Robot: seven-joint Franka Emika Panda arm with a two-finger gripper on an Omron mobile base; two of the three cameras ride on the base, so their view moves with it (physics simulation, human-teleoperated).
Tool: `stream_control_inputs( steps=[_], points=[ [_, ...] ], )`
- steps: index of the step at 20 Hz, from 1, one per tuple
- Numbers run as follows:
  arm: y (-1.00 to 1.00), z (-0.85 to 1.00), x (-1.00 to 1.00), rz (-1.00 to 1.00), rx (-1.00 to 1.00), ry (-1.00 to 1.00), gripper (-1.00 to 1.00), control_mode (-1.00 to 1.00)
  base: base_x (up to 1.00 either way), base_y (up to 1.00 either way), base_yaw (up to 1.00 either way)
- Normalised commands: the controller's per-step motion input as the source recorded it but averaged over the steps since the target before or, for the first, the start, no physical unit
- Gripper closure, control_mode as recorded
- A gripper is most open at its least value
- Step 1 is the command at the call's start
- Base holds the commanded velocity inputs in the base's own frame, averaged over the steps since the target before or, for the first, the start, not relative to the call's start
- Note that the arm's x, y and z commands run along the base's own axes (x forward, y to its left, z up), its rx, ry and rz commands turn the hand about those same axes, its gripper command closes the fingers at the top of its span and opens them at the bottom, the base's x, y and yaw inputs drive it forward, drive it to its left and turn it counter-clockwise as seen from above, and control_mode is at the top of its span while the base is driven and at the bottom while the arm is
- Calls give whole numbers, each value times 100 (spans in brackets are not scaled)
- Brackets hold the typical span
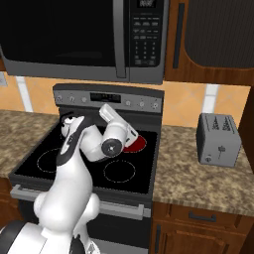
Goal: Turn off the rear right burner of the stove.
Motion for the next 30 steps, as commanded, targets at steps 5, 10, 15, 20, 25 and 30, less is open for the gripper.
stream_control_inputs(
  steps=[5, 10, 15, 20, 25, 30],
  points=[
    [0, -1, 19, 0, 0, 0, -100, -100, 0, 0, 0],
    [-1, -2, 32, 0, 0, 1, -100, -100, 0, 0, 0],
    [-1, -11, 30, 0, 0, 0, -100, -100, 0, 0, 0],
    [-14, -13, 2, 0, 0, 0, -100, -100, 0, 0, 0],
    [0, -2, 3, 0, 0, 0, -100, -100, 0, 0, 0],
    [0, -2, 12, 0, 0, 0, -100, -100, 0, 0, 0]
  ],
)
